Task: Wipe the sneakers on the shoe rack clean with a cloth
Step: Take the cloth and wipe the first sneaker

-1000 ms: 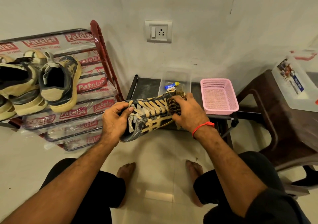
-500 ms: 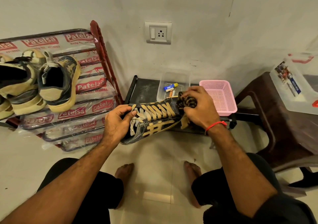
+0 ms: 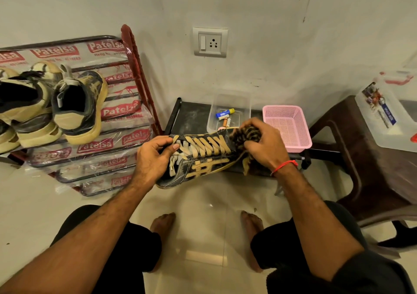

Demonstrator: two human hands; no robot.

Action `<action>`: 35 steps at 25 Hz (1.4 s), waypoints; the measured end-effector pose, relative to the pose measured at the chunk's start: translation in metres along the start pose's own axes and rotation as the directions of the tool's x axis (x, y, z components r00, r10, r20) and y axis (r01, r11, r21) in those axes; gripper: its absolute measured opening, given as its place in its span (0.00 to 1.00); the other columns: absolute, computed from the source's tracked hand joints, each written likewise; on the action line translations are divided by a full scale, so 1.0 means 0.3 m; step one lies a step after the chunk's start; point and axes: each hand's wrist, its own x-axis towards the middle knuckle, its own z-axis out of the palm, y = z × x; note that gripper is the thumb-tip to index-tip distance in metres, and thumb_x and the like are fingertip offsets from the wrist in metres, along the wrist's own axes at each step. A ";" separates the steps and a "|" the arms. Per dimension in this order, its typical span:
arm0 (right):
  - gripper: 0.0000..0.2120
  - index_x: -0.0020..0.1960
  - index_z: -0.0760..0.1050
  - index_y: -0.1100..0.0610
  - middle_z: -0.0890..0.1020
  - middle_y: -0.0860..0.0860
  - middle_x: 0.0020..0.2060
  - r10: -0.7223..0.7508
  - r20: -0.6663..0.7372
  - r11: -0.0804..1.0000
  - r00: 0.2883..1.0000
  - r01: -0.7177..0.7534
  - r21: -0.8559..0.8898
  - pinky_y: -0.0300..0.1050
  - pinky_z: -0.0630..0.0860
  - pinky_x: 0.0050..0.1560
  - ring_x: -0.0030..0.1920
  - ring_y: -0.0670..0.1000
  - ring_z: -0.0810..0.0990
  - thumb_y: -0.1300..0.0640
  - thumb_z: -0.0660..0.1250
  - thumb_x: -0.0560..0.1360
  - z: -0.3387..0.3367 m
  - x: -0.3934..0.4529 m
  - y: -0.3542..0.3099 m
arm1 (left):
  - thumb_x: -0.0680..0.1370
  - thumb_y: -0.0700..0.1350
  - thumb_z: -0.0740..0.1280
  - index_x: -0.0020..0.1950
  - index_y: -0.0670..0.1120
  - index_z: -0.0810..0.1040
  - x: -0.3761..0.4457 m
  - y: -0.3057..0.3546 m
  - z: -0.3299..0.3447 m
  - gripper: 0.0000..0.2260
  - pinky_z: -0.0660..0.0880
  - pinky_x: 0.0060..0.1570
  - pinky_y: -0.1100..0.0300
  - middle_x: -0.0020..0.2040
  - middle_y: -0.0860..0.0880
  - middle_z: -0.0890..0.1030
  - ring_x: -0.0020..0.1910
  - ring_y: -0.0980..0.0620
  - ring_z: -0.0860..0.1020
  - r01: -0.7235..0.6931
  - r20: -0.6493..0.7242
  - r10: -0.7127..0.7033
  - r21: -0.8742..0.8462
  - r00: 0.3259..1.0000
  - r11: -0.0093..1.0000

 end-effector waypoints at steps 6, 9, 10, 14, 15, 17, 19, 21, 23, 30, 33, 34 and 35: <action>0.21 0.60 0.76 0.49 0.78 0.53 0.51 -0.066 0.238 0.967 0.969 0.122 -0.226 0.51 0.79 0.55 0.54 0.54 0.76 0.64 0.69 0.70 0.021 -0.008 0.022 | 0.78 0.36 0.72 0.47 0.55 0.84 -0.001 0.020 -0.010 0.12 0.82 0.47 0.62 0.43 0.59 0.86 0.45 0.58 0.85 0.078 0.006 -0.078 -0.154 0.997 0.985; 0.14 0.55 0.79 0.53 0.82 0.52 0.46 -0.019 0.244 0.979 0.970 0.067 -0.193 0.56 0.82 0.51 0.48 0.54 0.80 0.63 0.69 0.71 -0.003 0.004 0.021 | 0.78 0.36 0.72 0.50 0.50 0.85 -0.005 0.003 -0.015 0.09 0.82 0.47 0.65 0.46 0.57 0.86 0.47 0.57 0.85 0.094 0.031 -0.090 -0.125 0.995 0.988; 0.13 0.54 0.80 0.53 0.83 0.53 0.45 0.006 0.179 0.990 0.984 0.020 -0.143 0.57 0.82 0.51 0.48 0.54 0.81 0.62 0.68 0.70 -0.005 0.006 0.030 | 0.78 0.37 0.72 0.52 0.48 0.85 -0.005 -0.002 -0.010 0.08 0.83 0.49 0.61 0.48 0.53 0.87 0.48 0.53 0.85 0.112 0.032 -0.109 -0.137 0.994 0.984; 0.18 0.54 0.78 0.53 0.83 0.53 0.48 0.062 -0.117 0.975 0.991 -0.035 0.221 0.56 0.82 0.52 0.52 0.53 0.83 0.58 0.64 0.64 0.020 0.001 0.041 | 0.79 0.39 0.71 0.55 0.49 0.85 0.009 -0.010 0.003 0.08 0.82 0.55 0.50 0.49 0.48 0.87 0.50 0.47 0.86 0.242 -0.032 -0.263 -0.300 0.964 0.923; 0.20 0.56 0.78 0.52 0.83 0.52 0.52 0.023 -0.142 0.980 0.990 0.006 0.200 0.55 0.82 0.55 0.54 0.52 0.82 0.60 0.65 0.65 0.039 -0.002 0.043 | 0.79 0.39 0.71 0.57 0.47 0.84 0.012 -0.012 0.006 0.08 0.82 0.56 0.49 0.50 0.47 0.87 0.51 0.46 0.86 0.272 -0.024 -0.297 -0.335 0.954 0.902; 0.24 0.63 0.75 0.51 0.79 0.50 0.60 -0.124 -0.116 0.992 0.985 0.124 -0.008 0.52 0.78 0.62 0.62 0.50 0.76 0.64 0.67 0.68 0.094 -0.020 0.029 | 0.80 0.39 0.70 0.61 0.44 0.83 0.012 -0.013 0.015 0.10 0.81 0.58 0.46 0.51 0.46 0.87 0.52 0.45 0.86 0.324 0.005 -0.351 -0.399 0.936 0.858; 0.27 0.67 0.73 0.54 0.76 0.51 0.66 -0.228 -0.067 0.971 0.971 0.222 -0.084 0.51 0.73 0.67 0.66 0.49 0.70 0.67 0.70 0.70 0.163 -0.042 0.005 | 0.80 0.39 0.70 0.61 0.43 0.83 0.009 -0.005 0.022 0.10 0.81 0.58 0.45 0.52 0.45 0.87 0.53 0.44 0.86 0.349 0.017 -0.381 -0.442 0.924 0.826; 0.27 0.67 0.73 0.57 0.76 0.53 0.66 -0.341 0.011 0.938 0.940 0.341 -0.068 0.53 0.71 0.70 0.67 0.52 0.71 0.65 0.70 0.69 0.234 -0.073 -0.022 | 0.80 0.38 0.69 0.61 0.41 0.83 0.012 -0.004 0.018 0.10 0.80 0.59 0.44 0.52 0.43 0.87 0.53 0.43 0.85 0.369 0.024 -0.415 -0.507 0.910 0.779; 0.26 0.66 0.74 0.59 0.77 0.53 0.66 -0.444 0.123 0.890 0.888 0.452 -0.052 0.52 0.67 0.72 0.68 0.54 0.71 0.64 0.70 0.68 0.289 -0.110 -0.048 | 0.81 0.38 0.69 0.60 0.40 0.83 0.017 -0.007 0.009 0.09 0.79 0.61 0.42 0.53 0.42 0.87 0.53 0.43 0.85 0.386 0.039 -0.437 -0.544 0.898 0.745; 0.26 0.64 0.76 0.57 0.79 0.55 0.61 -0.359 -0.090 0.917 0.929 0.332 -0.220 0.56 0.74 0.65 0.64 0.54 0.74 0.69 0.72 0.68 0.135 0.024 0.040 | 0.82 0.40 0.67 0.55 0.46 0.84 -0.001 0.037 0.037 0.07 0.81 0.58 0.48 0.50 0.48 0.88 0.53 0.48 0.85 0.322 0.063 -0.326 -0.417 0.943 0.850; 0.23 0.62 0.77 0.57 0.81 0.54 0.58 -0.346 -0.083 0.929 0.935 0.329 -0.170 0.57 0.77 0.61 0.60 0.52 0.75 0.68 0.72 0.68 0.144 -0.010 0.029 | 0.83 0.40 0.66 0.53 0.48 0.84 -0.009 0.044 0.056 0.07 0.80 0.60 0.47 0.50 0.49 0.88 0.53 0.48 0.85 0.311 0.078 -0.305 -0.393 0.949 0.865; 0.23 0.61 0.77 0.58 0.81 0.53 0.57 -0.398 -0.013 0.912 0.917 0.394 -0.117 0.55 0.76 0.62 0.60 0.52 0.76 0.68 0.72 0.67 0.173 -0.043 -0.001 | 0.83 0.40 0.66 0.54 0.48 0.84 -0.012 0.043 0.058 0.07 0.80 0.60 0.48 0.50 0.49 0.88 0.54 0.48 0.85 0.310 0.082 -0.303 -0.393 0.950 0.866; 0.22 0.60 0.78 0.59 0.81 0.53 0.57 -0.465 0.068 0.881 0.883 0.468 -0.062 0.53 0.74 0.63 0.59 0.53 0.76 0.67 0.72 0.67 0.207 -0.079 -0.031 | 0.83 0.40 0.66 0.54 0.48 0.84 -0.017 0.041 0.056 0.07 0.80 0.60 0.48 0.51 0.49 0.87 0.54 0.48 0.85 0.305 0.087 -0.295 -0.393 0.952 0.868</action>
